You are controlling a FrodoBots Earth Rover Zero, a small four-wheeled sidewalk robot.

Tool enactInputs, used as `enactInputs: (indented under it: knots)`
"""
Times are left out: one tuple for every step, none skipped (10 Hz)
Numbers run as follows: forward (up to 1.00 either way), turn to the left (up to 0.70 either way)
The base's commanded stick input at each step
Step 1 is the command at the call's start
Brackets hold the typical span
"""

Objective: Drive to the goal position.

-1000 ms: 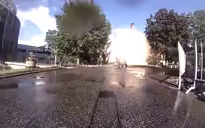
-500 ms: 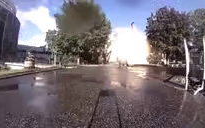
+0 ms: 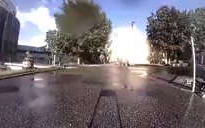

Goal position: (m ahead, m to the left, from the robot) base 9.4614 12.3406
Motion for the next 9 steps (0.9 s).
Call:
enactInputs:
  knots:
    - [0.5,0.0]
    - [0.5,0.0]
    - [0.5,0.0]
    - [0.5,0.0]
    - [0.5,0.0]
    - [0.5,0.0]
    - [0.5,0.0]
    - [0.5,0.0]
    - [0.5,0.0]
